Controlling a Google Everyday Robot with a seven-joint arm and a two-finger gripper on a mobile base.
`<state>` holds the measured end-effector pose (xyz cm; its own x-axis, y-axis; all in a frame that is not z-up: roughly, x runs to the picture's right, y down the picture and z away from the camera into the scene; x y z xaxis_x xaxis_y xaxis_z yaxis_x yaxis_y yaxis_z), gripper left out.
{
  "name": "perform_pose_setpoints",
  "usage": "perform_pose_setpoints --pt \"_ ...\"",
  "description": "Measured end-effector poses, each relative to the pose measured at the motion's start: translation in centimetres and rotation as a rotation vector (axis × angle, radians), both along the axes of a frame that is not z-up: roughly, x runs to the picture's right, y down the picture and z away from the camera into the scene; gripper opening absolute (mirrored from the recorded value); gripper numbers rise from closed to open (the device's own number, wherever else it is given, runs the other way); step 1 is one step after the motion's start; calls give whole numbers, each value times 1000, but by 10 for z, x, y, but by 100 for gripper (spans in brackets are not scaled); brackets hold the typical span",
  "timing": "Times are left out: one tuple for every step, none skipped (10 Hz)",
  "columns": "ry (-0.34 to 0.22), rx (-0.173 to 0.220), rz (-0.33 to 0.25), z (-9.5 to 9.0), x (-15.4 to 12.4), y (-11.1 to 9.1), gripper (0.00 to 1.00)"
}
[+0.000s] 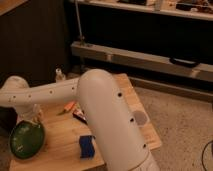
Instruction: Drag the ceramic bowl in a circle
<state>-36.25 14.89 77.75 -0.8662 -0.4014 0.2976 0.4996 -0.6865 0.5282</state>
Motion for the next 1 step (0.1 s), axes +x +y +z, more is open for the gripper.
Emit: perform_pose_setpoints --pt "35 -12 16 13 9 -8 0"
